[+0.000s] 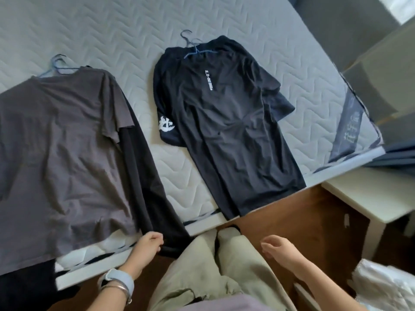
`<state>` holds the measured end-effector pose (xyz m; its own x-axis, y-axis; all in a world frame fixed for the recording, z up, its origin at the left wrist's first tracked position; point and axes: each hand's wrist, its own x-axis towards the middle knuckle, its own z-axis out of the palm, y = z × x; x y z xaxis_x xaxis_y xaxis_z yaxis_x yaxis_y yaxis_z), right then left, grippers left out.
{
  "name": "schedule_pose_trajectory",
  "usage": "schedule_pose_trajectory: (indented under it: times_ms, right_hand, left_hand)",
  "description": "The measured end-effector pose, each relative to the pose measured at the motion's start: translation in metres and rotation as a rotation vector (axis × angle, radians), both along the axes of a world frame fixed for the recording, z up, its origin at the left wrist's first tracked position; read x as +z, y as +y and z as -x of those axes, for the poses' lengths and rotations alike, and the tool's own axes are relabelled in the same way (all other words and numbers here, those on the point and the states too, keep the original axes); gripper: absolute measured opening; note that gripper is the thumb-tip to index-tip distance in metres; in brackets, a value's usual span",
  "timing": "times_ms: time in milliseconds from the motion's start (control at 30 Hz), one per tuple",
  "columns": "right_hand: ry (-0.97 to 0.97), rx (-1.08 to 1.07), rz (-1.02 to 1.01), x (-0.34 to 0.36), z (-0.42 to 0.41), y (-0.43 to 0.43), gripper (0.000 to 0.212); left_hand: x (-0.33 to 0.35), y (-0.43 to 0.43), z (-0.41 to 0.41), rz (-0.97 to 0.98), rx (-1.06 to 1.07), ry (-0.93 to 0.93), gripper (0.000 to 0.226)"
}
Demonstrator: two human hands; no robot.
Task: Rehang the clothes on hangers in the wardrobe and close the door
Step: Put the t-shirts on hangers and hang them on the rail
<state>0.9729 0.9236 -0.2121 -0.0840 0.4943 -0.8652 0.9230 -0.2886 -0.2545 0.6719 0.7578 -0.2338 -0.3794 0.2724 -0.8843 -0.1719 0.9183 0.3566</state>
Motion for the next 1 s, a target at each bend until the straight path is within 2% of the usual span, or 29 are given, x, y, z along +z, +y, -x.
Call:
schedule_pose_trajectory:
  times_ms: [167, 333, 500, 567, 633, 700, 800, 900, 1000]
  right_hand:
    - [0.067, 0.054, -0.120, 0.011, 0.049, 0.110, 0.012]
    - [0.172, 0.096, -0.181, -0.002, 0.119, 0.242, 0.012]
    - [0.219, 0.259, -0.349, -0.057, 0.213, 0.386, 0.022]
    - [0.253, 0.328, -0.448, -0.080, 0.251, 0.436, 0.024]
    - [0.319, 0.337, -0.505, -0.104, 0.285, 0.477, 0.025]
    - [0.377, 0.374, -0.564, -0.126, 0.315, 0.509, 0.028]
    - [0.411, 0.447, -0.631, -0.156, 0.354, 0.544, 0.034]
    - [0.436, 0.507, -0.706, -0.177, 0.392, 0.572, 0.040]
    - [0.451, 0.603, -0.769, -0.190, 0.434, 0.597, 0.048]
  left_hand:
    - [0.006, 0.115, 0.028, -0.165, -0.012, 0.103, 0.013]
    - [0.000, 0.250, 0.052, -0.263, 0.004, 0.264, 0.028]
    - [-0.065, 0.398, 0.093, -0.320, -0.009, 0.506, 0.037]
    - [-0.103, 0.449, 0.110, -0.309, -0.107, 0.572, 0.046]
    - [-0.143, 0.489, 0.123, -0.254, -0.338, 0.677, 0.055]
    - [-0.179, 0.519, 0.137, -0.163, -0.549, 0.796, 0.064]
    - [-0.215, 0.540, 0.158, -0.091, -0.631, 0.972, 0.076]
    - [-0.237, 0.541, 0.166, -0.139, -0.677, 1.094, 0.067]
    - [-0.245, 0.540, 0.168, -0.172, -0.681, 1.123, 0.063]
